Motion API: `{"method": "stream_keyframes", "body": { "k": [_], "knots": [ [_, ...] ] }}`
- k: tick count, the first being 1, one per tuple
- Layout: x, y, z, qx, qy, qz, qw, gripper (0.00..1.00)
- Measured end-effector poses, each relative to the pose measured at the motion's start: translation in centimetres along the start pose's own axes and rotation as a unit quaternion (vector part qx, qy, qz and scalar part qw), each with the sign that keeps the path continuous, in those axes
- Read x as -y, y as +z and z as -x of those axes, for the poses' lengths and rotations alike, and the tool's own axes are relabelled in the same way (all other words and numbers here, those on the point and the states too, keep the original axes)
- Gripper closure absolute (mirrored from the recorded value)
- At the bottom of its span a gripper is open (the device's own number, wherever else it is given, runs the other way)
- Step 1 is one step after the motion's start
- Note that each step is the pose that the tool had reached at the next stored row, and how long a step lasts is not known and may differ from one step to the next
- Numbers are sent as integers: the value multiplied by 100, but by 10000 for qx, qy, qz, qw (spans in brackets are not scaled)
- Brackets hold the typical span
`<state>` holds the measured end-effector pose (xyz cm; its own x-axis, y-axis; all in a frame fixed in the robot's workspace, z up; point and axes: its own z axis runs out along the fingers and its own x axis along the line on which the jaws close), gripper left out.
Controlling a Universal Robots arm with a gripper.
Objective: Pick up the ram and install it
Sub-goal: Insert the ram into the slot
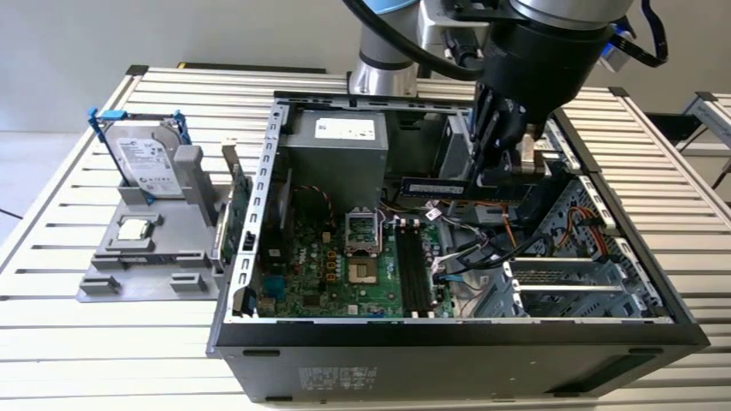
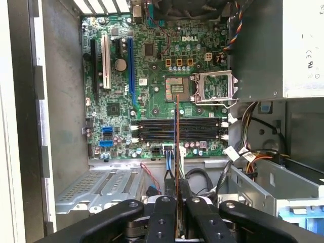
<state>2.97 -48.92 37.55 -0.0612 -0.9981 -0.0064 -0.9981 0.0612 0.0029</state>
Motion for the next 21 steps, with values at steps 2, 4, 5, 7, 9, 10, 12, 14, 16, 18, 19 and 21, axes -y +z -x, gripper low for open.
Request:
{"method": "stream_keyframes", "body": {
  "k": [2,4,5,7,9,10,12,14,16,18,19,21],
  "knots": [
    [0,0,0,0,30,0,10000,100],
    [0,0,0,0,60,0,10000,100],
    [0,0,0,0,74,-1,10000,100],
    [0,0,0,0,97,-1,10000,100],
    [0,0,0,0,120,-1,9999,100],
    [0,0,0,0,129,-1,9999,100],
    [0,0,0,0,145,-1,9999,100],
    [0,0,0,0,167,-1,9999,100],
    [0,0,0,0,195,-1,9998,100],
    [0,0,0,1,235,0,9997,100],
    [0,0,0,1,251,0,9997,100],
    [0,0,0,1,285,0,9996,100]
  ]
}}
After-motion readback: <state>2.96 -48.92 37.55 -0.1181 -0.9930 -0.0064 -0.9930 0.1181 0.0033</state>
